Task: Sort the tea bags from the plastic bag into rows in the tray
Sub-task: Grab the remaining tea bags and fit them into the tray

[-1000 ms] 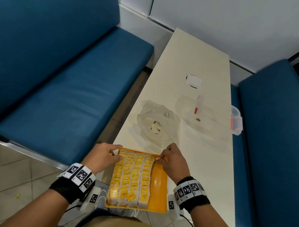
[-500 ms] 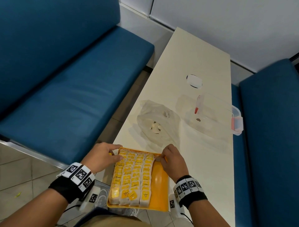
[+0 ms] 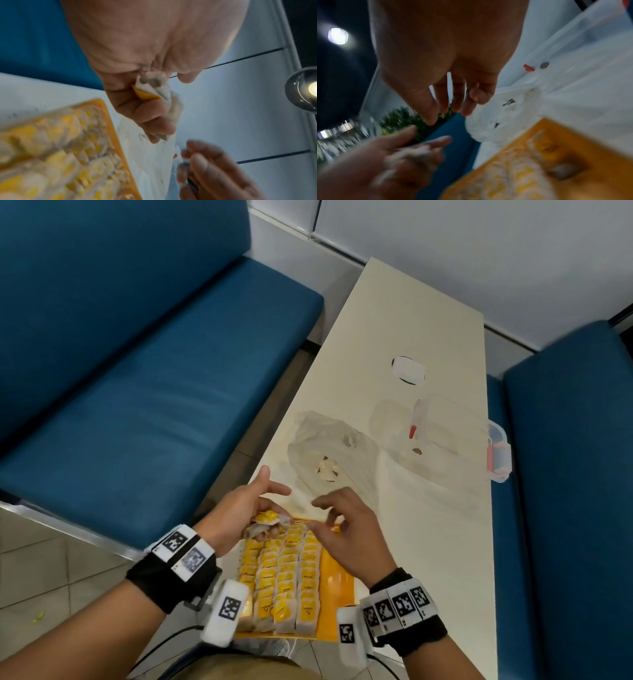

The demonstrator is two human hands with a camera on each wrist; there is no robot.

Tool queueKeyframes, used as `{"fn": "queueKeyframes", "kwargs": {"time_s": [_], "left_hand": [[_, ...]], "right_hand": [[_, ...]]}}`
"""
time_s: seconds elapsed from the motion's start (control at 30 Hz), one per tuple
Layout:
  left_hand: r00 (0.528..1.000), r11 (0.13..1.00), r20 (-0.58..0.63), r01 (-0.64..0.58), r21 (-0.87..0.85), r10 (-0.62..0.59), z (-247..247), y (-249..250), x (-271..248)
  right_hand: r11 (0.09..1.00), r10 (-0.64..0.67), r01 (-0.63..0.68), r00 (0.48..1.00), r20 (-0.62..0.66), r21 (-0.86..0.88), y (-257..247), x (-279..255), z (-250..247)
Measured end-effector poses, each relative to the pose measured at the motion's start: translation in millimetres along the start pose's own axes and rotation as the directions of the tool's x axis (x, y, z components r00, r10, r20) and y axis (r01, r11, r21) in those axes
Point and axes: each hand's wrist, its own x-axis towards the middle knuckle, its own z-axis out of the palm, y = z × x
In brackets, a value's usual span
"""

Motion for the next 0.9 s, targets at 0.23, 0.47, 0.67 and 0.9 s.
{"fn": "queueKeyframes", "kwargs": {"time_s": [0.23, 0.47, 0.67, 0.9], "left_hand": [[0.994, 0.999, 0.107, -0.004, 0.036, 0.0, 34, 1, 12], [0.992, 0.977, 0.127, -0.026, 0.212, -0.002, 42, 4, 14], [0.99, 0.972, 0.139, -0.003, 0.235, -0.031, 42, 4, 16], [0.987, 0.973, 0.155, -0.003, 0.232, -0.034, 45, 6, 13]], "right_hand": [[0.984, 0.092, -0.11, 0.987, 0.133, 0.137, -18, 2, 0], [0.978, 0.155, -0.186, 0.953, 0.262, 0.098, -21, 3, -7], [0.995, 0.1, -0.089, 0.964, 0.247, -0.052, -26, 5, -6], [0.997, 0.062, -0.05, 0.974, 0.216, -0.061, -25, 1, -5]]}}
